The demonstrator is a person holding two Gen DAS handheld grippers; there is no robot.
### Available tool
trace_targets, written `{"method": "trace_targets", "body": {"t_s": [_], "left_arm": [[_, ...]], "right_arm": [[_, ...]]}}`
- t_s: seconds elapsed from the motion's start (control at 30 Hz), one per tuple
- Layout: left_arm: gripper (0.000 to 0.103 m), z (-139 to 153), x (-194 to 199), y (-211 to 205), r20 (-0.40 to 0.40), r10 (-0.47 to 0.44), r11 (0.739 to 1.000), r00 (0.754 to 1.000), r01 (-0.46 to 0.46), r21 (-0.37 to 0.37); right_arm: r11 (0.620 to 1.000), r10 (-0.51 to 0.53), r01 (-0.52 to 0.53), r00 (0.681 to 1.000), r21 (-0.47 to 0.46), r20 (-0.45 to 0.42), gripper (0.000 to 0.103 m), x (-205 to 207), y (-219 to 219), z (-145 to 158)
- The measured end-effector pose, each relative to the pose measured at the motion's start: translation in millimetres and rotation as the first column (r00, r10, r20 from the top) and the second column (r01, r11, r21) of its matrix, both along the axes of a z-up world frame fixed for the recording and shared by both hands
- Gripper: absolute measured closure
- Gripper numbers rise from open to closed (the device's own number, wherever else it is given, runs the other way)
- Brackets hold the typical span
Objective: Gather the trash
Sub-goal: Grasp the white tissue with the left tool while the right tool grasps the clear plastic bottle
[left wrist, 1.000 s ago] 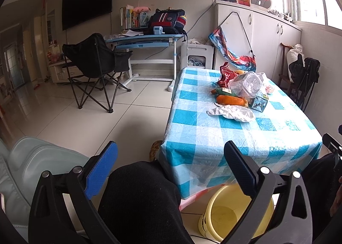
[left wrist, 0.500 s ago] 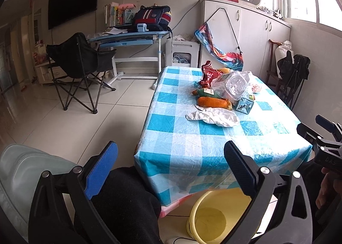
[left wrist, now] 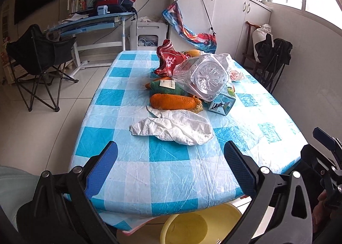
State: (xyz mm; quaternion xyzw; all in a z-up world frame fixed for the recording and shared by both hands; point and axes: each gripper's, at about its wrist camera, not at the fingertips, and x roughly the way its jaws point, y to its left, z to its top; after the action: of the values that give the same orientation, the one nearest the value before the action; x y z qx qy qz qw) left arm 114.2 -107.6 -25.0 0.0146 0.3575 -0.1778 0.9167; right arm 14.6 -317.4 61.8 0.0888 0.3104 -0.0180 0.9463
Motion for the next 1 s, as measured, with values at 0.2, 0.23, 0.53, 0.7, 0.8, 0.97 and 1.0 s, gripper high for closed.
{"method": "trace_targets", "body": {"t_s": [0.2,0.23,0.53,0.7,0.8,0.97,1.0], "left_arm": [[0.007,-25,43,-33,-0.076,0.025,0.999,0.997,-0.022,0.043],[0.007,-29,49,-36,-0.096,0.035,0.998,0.995,-0.030,0.053],[0.079,-45,71,-21,-0.138,0.034,0.998,0.990,-0.028,0.048],[0.091,-40,73,19,-0.151,0.057,0.998,0.987,-0.059,-0.005],[0.091,-40,65,39,-0.144,0.064,0.997,0.987,-0.068,-0.022],[0.090,-48,57,53,-0.150,0.057,0.997,0.987,-0.063,-0.036],[0.090,-47,57,53,-0.149,0.055,0.997,0.987,-0.061,-0.038]], "right_arm": [[0.999,-0.018,0.018,1.000,0.034,-0.021,0.006,5,-6,-6],[0.999,-0.020,0.020,1.000,0.036,-0.023,0.006,5,-6,-8],[0.999,-0.005,0.007,1.000,0.049,-0.026,0.006,18,-8,-6],[0.972,0.085,-0.081,0.996,0.221,-0.009,0.006,56,-8,11],[0.907,0.136,-0.114,0.990,0.405,-0.025,0.006,96,-13,21],[0.818,0.193,-0.071,0.969,0.571,-0.157,0.007,169,-16,17],[0.813,0.206,-0.056,0.959,0.580,-0.196,0.007,182,-14,14]]}}
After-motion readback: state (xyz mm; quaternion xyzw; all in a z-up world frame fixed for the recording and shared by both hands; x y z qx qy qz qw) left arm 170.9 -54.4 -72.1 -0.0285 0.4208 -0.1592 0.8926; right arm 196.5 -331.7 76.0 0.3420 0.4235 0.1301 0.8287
